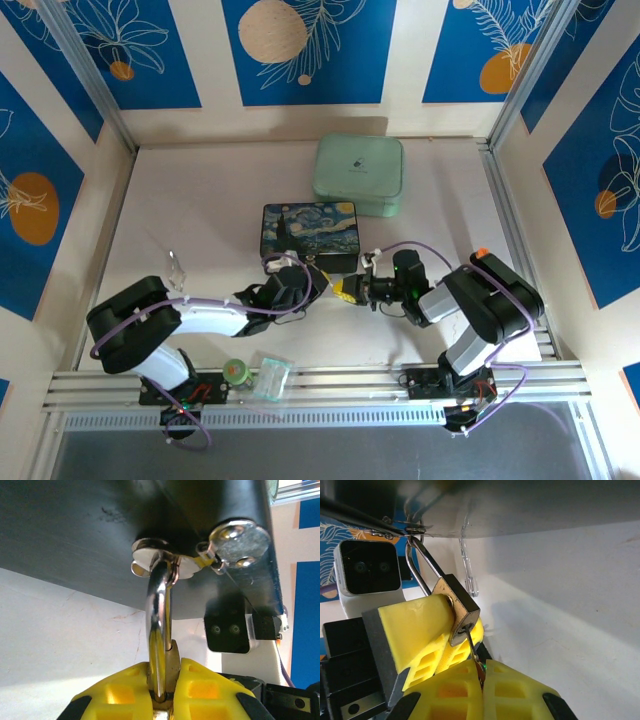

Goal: Unlock the padlock with the key

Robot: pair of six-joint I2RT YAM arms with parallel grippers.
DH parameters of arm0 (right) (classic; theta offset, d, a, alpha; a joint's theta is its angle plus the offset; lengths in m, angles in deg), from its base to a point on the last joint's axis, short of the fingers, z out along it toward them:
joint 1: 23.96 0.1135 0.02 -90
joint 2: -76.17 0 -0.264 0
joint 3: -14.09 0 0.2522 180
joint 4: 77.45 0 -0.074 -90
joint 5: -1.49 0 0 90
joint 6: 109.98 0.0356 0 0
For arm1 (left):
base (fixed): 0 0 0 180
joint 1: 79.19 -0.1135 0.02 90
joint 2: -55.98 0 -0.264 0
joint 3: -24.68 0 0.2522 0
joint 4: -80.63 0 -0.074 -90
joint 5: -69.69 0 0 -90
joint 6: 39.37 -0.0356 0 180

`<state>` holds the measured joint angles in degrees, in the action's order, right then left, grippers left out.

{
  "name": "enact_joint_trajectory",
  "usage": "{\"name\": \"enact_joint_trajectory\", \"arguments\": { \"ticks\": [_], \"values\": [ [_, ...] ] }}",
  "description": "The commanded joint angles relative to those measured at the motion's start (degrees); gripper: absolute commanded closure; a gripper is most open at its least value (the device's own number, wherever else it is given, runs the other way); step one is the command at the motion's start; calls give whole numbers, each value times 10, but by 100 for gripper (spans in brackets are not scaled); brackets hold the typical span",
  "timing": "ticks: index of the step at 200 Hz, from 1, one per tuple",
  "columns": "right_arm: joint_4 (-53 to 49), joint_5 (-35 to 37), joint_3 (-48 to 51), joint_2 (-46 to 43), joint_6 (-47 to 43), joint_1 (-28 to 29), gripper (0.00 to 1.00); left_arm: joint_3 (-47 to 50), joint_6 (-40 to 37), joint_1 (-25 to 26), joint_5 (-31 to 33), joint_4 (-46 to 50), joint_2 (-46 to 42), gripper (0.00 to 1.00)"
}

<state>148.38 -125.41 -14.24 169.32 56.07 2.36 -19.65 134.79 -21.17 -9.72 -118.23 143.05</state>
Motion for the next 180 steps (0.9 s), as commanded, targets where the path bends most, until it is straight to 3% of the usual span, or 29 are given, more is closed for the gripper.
{"name": "enact_joint_trajectory", "arguments": {
  "ticks": [1,33,100,144,166,180],
  "values": [
    [39,13,-20,13,32,-8,100,-10,9,11,-54,-74,-18,100],
    [110,1,-20,49,89,-7,100,-17,8,11,-59,-79,-15,100],
    [38,63,-21,-14,20,25,100,-34,7,12,-75,-59,-15,100],
    [107,49,-29,-5,30,14,100,-43,-7,13,-79,-37,-27,100],
    [61,60,-35,-33,-9,20,100,-37,-2,12,-75,-36,-30,100],
    [-26,78,-44,-73,-50,32,100,-36,2,12,-75,-34,-29,100]
  ]
}}
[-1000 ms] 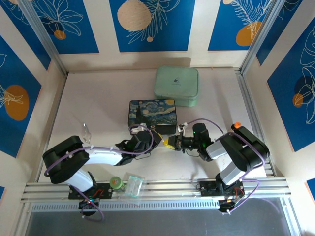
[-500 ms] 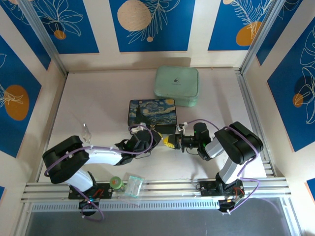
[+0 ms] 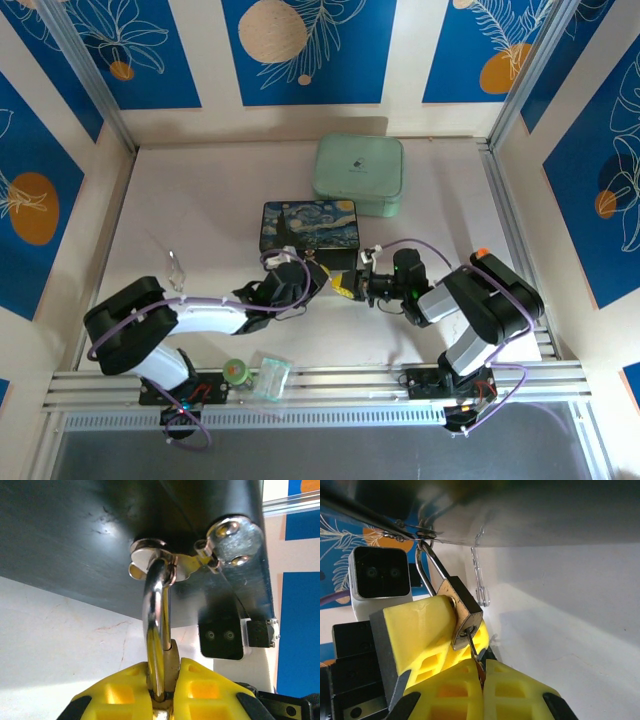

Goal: Unlock the padlock with the key

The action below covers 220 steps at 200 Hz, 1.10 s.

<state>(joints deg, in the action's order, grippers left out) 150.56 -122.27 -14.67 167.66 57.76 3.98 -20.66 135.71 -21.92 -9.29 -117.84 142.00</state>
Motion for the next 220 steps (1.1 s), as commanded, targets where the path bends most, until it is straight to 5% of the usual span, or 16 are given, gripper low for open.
{"name": "enact_joint_trajectory", "arguments": {
  "ticks": [1,74,172,220],
  "values": [
    [-53,48,-40,-59,-69,17,100,-26,-7,20,-80,-38,-18,100],
    [-112,25,-53,-74,-26,-6,100,-13,19,20,-90,-98,7,100],
    [99,-63,-44,70,96,-62,100,1,38,21,-99,-166,20,100],
    [85,-43,-50,67,69,-42,99,-2,40,21,-102,-170,29,100]
  ]
}}
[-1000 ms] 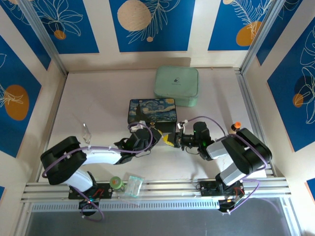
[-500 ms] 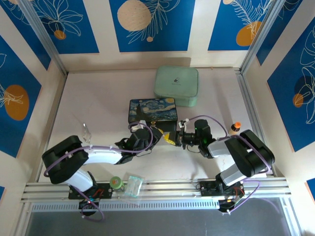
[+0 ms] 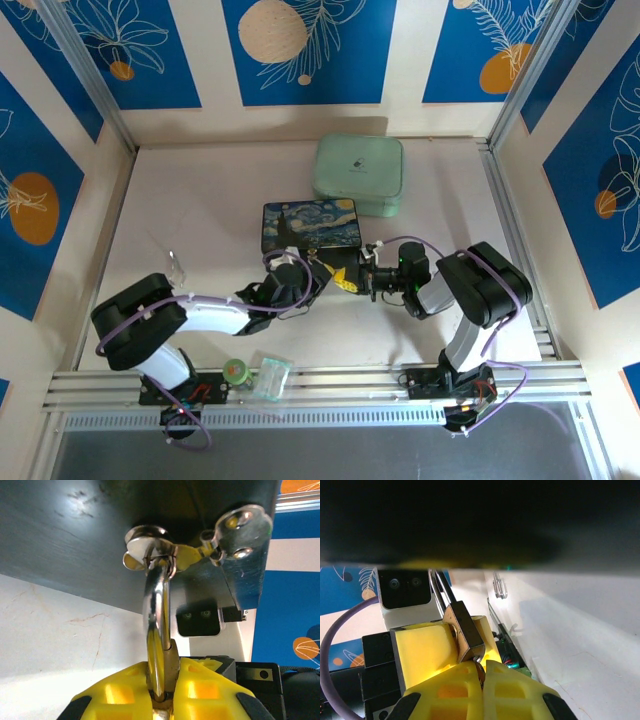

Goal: Unlock the padlock with the key

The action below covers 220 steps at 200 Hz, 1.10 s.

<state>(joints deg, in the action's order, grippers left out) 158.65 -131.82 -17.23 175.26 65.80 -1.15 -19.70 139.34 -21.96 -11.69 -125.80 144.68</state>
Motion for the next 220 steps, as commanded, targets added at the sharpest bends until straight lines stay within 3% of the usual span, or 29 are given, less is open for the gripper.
{"name": "enact_joint_trajectory", "arguments": {
  "ticks": [1,43,79,120,159,220],
  "values": [
    [2,53,-24,-11,-12,9,99,-12,4,21,-78,-91,2,100],
    [-86,77,-4,-70,-57,7,81,3,9,20,-51,-71,-1,100],
    [-121,83,17,-99,-69,7,77,11,14,16,-28,-45,-3,100],
    [-103,89,60,-107,-58,3,77,5,9,7,-17,-22,-5,100],
    [-123,94,63,-125,-66,14,88,1,0,6,-10,-6,-8,100],
    [-108,100,37,-96,-68,36,94,-6,0,6,-27,-20,-7,100]
  ]
}}
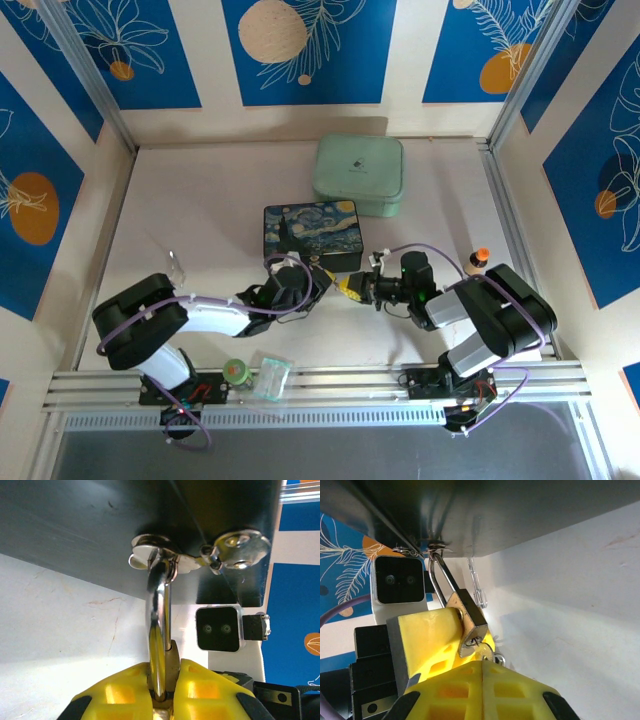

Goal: Unlock the padlock with the key

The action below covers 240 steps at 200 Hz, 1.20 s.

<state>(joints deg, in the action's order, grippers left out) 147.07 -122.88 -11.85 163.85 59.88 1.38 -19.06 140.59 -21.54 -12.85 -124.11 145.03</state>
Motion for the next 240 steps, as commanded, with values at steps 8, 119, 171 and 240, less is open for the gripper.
{"name": "enact_joint_trajectory", "arguments": {
  "ticks": [8,119,171,240],
  "values": [
    [19,13,-19,27,-6,13,95,-14,-13,3,-19,-36,-12,100],
    [-19,46,-3,14,-35,15,85,11,-19,5,0,-28,-33,100],
    [-233,86,-27,-116,-116,36,83,3,-16,-2,-15,-48,-15,100],
    [-212,85,-39,-85,-107,37,91,-5,-13,-2,-23,-51,-18,100]
  ]
}}
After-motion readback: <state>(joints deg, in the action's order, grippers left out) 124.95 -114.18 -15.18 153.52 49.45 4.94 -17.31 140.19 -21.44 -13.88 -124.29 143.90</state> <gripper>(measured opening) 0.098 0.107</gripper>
